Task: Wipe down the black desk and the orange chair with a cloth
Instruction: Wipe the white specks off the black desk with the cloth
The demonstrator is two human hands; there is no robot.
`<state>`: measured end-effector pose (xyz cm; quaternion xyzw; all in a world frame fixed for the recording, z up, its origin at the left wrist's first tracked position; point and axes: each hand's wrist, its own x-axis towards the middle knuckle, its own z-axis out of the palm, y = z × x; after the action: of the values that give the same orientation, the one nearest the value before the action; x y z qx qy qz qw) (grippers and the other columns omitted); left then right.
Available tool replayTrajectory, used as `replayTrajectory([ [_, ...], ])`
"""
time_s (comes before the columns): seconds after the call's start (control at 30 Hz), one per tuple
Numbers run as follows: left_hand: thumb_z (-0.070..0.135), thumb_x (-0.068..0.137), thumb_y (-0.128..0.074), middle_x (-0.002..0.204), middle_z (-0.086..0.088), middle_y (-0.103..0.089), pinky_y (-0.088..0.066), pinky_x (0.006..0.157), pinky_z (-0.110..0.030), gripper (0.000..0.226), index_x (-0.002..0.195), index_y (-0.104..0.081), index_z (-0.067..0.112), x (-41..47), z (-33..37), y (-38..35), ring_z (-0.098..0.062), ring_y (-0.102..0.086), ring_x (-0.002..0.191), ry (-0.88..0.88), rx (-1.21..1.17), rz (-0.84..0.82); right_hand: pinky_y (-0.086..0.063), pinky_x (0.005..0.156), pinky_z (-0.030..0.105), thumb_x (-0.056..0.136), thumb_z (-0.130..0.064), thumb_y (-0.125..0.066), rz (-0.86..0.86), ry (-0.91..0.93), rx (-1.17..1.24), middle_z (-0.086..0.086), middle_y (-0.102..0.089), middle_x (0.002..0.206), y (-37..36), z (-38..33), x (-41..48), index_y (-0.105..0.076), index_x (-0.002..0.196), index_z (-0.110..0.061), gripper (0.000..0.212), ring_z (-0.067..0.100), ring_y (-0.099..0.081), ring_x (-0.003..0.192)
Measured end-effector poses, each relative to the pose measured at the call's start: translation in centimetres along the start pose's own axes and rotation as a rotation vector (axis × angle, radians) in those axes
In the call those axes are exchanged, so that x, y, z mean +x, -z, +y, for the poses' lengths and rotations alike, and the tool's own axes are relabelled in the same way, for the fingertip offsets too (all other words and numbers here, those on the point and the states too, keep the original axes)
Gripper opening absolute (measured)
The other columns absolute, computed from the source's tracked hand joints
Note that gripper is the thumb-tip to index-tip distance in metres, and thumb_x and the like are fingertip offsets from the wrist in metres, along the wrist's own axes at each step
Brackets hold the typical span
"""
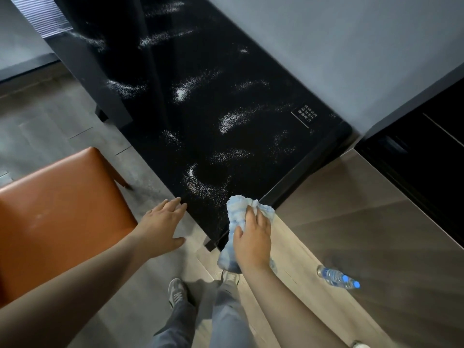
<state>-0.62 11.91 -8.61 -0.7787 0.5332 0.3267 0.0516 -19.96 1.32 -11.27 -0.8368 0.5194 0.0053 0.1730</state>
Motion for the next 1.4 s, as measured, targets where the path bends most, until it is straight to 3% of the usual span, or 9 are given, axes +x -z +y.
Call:
replayTrajectory([
  [0.43, 0.047, 0.09, -0.058, 0.162, -0.002, -0.001, -0.019, 0.12, -0.043, 0.088, 0.155, -0.004, 0.021, -0.7, -1.1, -0.5, -0.026, -0.003, 0.149, -0.036, 0.038, 0.004, -0.026, 0.114, 0.032, 0.09, -0.026, -0.054, 0.011, -0.019, 0.107, 0.008, -0.038, 0.145, -1.3, -2.3, -3.8, -0.039, 0.14, -0.013, 0.054, 0.025, -0.031, 0.135],
  [0.7, 0.048, 0.09, -0.058, 0.162, -0.002, -0.002, -0.02, 0.119, -0.044, 0.087, 0.155, -0.007, 0.022, -1.4, -2.2, -0.7, -0.026, -0.004, 0.149, -0.025, 0.02, -0.002, -0.022, 0.115, 0.026, 0.093, -0.027, -0.05, -0.072, 0.001, 0.138, 0.002, -0.03, 0.15, -1.5, -2.9, -5.3, -0.033, 0.143, -0.018, 0.054, 0.02, -0.023, 0.139],
  [0.97, 0.05, 0.089, -0.058, 0.162, -0.004, -0.006, -0.024, 0.118, -0.042, 0.086, 0.154, -0.011, 0.021, -1.8, -2.1, 0.5, -0.028, -0.011, 0.148, -0.022, 0.028, 0.01, -0.038, 0.099, 0.027, 0.088, -0.015, -0.05, -0.15, 0.093, 0.221, -0.002, -0.055, 0.124, 0.5, -2.8, -6.6, -0.054, 0.125, -0.019, 0.037, 0.02, -0.048, 0.115],
  [1.13, 0.049, 0.088, -0.06, 0.161, -0.005, -0.011, -0.026, 0.117, -0.041, 0.084, 0.154, -0.016, 0.019, -1.8, -1.3, 2.2, -0.027, -0.017, 0.146, -0.039, 0.01, 0.034, -0.036, 0.102, 0.024, 0.091, -0.02, -0.05, -0.013, 0.0, 0.245, -0.005, -0.048, 0.137, 3.9, -2.2, -5.6, -0.044, 0.138, -0.022, 0.048, 0.017, -0.045, 0.121],
  [1.4, 0.047, 0.088, -0.06, 0.16, -0.004, -0.014, -0.026, 0.117, -0.04, 0.082, 0.153, -0.018, 0.02, 0.8, 2.8, 6.4, -0.026, -0.016, 0.147, -0.07, 0.012, 0.08, -0.041, 0.102, 0.035, 0.092, -0.014, -0.049, 0.158, -0.062, 0.313, 0.001, -0.051, 0.136, 11.6, 1.7, 1.4, -0.045, 0.137, -0.019, 0.046, 0.021, -0.046, 0.122],
])
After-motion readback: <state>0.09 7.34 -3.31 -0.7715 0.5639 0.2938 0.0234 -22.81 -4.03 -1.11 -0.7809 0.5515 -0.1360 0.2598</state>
